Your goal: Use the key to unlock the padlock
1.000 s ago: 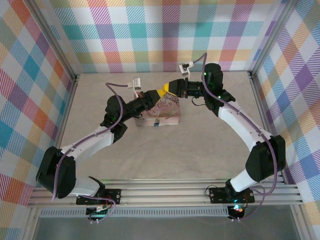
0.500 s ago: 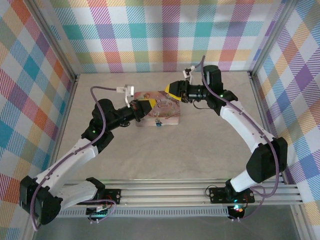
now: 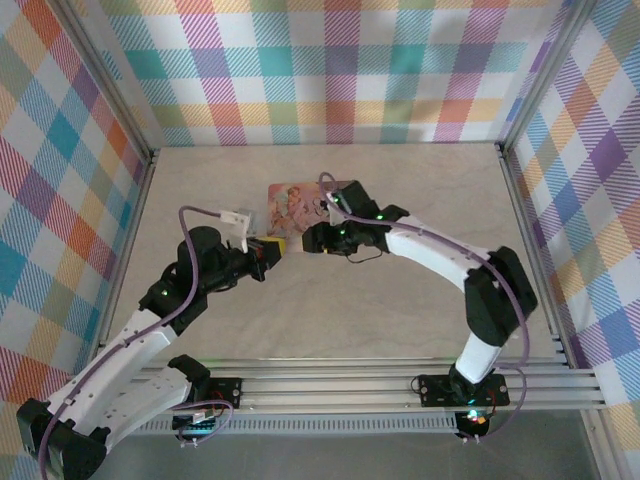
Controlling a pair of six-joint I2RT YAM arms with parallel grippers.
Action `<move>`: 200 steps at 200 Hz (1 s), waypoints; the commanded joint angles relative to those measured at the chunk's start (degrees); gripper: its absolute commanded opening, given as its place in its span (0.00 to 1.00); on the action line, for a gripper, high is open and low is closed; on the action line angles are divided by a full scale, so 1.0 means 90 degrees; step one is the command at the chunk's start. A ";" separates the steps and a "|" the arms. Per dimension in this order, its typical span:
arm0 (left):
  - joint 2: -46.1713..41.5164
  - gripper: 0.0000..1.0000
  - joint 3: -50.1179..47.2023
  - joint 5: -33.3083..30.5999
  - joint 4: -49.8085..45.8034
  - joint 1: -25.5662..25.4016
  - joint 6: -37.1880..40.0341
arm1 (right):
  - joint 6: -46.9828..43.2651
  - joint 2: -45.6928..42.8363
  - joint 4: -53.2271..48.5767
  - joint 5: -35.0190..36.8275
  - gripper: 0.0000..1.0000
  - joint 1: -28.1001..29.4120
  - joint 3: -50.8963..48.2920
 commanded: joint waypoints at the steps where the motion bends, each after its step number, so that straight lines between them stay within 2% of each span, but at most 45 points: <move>1: -0.0213 0.00 -0.0282 -0.0751 -0.0599 -0.0029 -0.0127 | -0.0224 0.0381 -0.0129 0.0866 0.57 0.0130 0.0216; 67: -0.0576 0.00 -0.0813 -0.0972 -0.0825 -0.0023 -0.0539 | -0.0310 0.1104 0.0909 0.2283 0.59 0.0417 0.0060; 89: -0.0487 0.00 -0.0819 -0.0902 -0.0802 -0.0020 -0.0560 | -0.0236 0.1372 0.1057 0.2468 0.61 0.0517 0.0233; 151: -0.0328 0.00 -0.0702 -0.0638 -0.0961 -0.0016 -0.0560 | 0.0318 0.2227 0.0576 0.2849 0.63 0.0623 0.0925; 200: -0.0408 0.00 -0.0639 -0.0556 -0.1108 0.0000 -0.0427 | 0.0405 0.2242 0.0678 0.3135 0.58 0.0625 0.1029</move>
